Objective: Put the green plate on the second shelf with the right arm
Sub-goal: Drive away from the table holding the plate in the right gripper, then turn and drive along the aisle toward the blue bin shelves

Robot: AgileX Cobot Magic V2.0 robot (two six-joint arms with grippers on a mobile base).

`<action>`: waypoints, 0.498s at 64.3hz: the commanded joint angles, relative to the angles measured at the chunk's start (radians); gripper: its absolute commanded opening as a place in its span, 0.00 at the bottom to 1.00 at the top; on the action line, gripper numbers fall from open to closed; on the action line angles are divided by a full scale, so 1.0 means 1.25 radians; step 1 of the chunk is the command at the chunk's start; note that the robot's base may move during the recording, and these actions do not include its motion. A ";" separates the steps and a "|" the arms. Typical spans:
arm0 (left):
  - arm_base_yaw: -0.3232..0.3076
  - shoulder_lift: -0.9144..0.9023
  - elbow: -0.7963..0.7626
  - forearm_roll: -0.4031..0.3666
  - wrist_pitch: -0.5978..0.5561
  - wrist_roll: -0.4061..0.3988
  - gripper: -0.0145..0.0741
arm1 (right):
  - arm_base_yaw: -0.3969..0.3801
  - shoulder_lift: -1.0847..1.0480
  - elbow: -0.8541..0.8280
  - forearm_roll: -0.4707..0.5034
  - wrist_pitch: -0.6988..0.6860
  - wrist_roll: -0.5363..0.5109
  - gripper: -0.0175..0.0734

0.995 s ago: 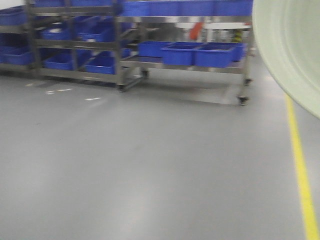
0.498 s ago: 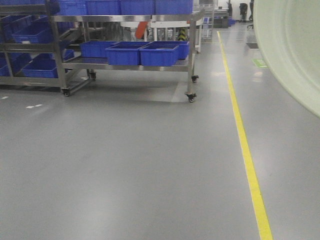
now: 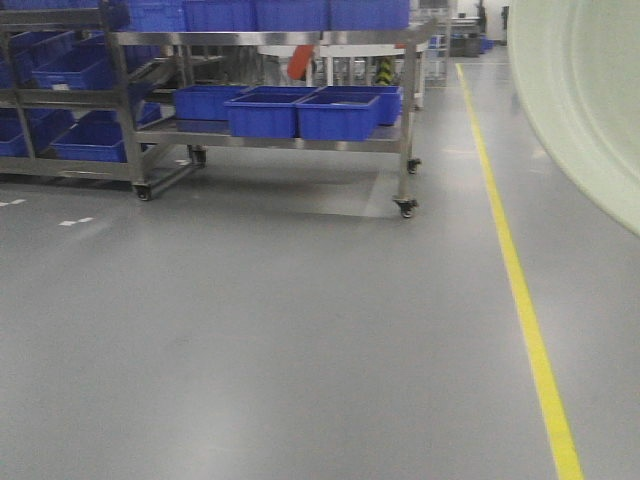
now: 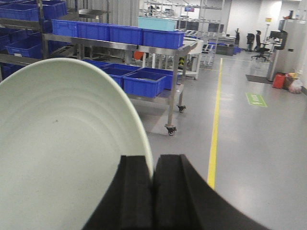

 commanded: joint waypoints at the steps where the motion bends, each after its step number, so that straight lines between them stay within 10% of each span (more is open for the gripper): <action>1: 0.000 -0.014 0.033 -0.002 -0.066 -0.003 0.31 | -0.006 0.012 -0.025 0.006 -0.091 0.006 0.22; 32: 0.000 -0.014 0.033 -0.002 -0.066 -0.003 0.31 | -0.006 0.012 -0.025 0.006 -0.091 0.006 0.22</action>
